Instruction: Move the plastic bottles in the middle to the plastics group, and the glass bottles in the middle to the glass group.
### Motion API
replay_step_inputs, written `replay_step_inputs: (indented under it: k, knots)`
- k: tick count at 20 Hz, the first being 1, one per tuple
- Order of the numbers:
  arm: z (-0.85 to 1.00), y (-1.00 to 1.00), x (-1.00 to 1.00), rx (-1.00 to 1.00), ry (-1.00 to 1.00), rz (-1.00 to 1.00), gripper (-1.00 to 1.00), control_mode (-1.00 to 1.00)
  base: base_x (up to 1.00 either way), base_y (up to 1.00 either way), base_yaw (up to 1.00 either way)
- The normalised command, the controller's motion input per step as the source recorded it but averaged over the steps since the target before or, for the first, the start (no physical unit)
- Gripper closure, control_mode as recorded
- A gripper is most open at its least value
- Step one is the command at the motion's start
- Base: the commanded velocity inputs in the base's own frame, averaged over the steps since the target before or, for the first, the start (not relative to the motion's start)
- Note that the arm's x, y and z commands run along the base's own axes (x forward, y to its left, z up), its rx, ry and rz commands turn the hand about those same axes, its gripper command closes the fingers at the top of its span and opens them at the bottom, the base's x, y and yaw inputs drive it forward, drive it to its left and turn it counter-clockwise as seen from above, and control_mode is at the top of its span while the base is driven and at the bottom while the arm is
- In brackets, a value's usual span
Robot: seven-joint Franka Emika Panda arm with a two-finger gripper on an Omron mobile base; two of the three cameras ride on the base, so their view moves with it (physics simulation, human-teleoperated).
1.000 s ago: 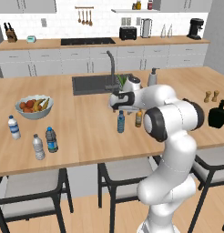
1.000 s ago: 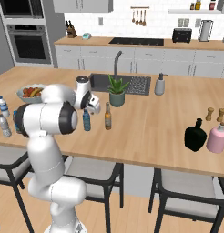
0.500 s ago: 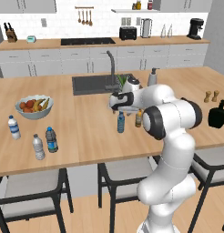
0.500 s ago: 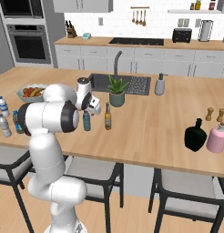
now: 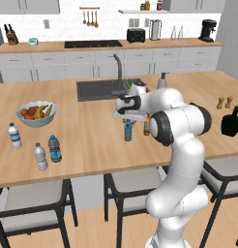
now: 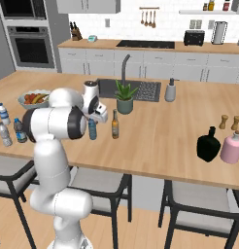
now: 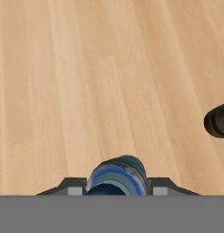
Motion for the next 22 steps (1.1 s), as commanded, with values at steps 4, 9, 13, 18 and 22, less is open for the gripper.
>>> replay_step_inputs:
  k: [4, 9, 13, 18, 22]
  knots:
    - [-0.03, 0.01, -0.03, 0.00, 0.00, 0.00, 1.00, -1.00, 0.00, 0.00, 0.00]
    - [0.28, 0.23, -0.61, 0.06, 0.13, 0.08, 1.00, -1.00, 0.00, 0.00, 0.00]
    - [0.22, 0.58, -0.62, 0.02, 0.08, 0.09, 1.00, -1.00, 0.00, 0.00, 0.00]
    - [0.06, 0.84, -0.49, 0.00, 0.00, 0.05, 1.00, -1.00, 0.00, 0.00, 0.00]
    - [0.06, 0.94, -0.25, 0.00, 0.00, 0.00, 1.00, -1.00, 0.00, 0.00, 0.00]
